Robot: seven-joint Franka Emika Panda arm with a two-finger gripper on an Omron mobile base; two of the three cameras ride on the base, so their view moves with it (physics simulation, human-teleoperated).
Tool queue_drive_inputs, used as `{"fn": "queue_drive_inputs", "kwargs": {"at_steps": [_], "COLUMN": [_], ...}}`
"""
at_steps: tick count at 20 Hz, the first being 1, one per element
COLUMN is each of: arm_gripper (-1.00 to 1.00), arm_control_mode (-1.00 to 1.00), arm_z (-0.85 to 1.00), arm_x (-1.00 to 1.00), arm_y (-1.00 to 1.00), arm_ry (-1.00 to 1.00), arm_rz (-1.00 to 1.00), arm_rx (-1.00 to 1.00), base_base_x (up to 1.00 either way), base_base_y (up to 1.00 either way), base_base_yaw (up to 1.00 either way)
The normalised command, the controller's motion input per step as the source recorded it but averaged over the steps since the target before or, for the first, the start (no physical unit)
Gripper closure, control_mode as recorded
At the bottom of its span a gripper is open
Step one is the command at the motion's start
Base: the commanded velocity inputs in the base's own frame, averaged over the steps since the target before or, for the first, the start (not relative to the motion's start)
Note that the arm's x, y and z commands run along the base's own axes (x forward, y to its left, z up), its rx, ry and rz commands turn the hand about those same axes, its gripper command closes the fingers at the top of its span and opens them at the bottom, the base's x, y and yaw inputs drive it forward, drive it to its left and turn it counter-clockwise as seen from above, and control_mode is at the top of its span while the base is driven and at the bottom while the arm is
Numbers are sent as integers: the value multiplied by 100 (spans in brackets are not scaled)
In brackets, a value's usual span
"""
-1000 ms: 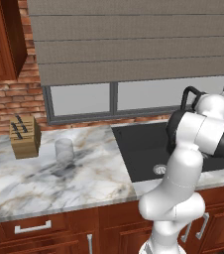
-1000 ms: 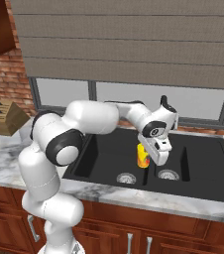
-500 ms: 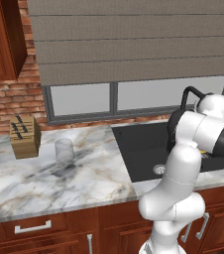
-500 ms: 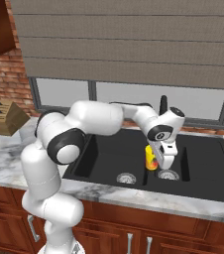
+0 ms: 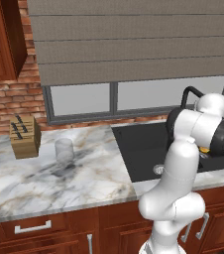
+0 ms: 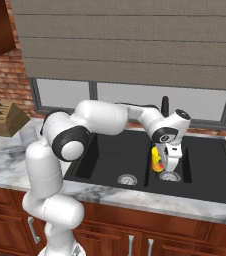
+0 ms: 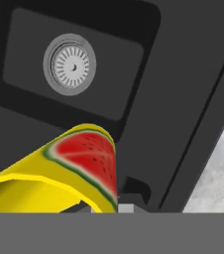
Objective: Move any existing items from the left basin to the right basin for drying. Then move the glass cup from the counter to the left basin of the sink for washing.
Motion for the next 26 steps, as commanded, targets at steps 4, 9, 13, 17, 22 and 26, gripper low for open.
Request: {"fn": "queue_drive_inputs", "kwargs": {"at_steps": [4, 9, 13, 17, 22, 26], "arm_gripper": [100, 100, 100, 100, 100, 100], "arm_control_mode": [-100, -100, -100, -100, -100, -100], "arm_z": [-10, -12, -16, -25, -24, -21], "arm_x": [6, 3, 3, 7, 8, 2], "arm_y": [-21, -16, -4, 0, 0, 0], "arm_ry": [0, 0, 0, 0, 0, 0], "arm_rz": [-7, -6, -4, -2, -1, 0], "arm_rx": [0, 0, 0, 0, 0, -1], "base_base_x": [0, 0, 0, 0, 0, 0], "base_base_y": [0, 0, 0, 0, 0, 0], "base_base_yaw": [0, 0, 0, 0, 0, 0]}}
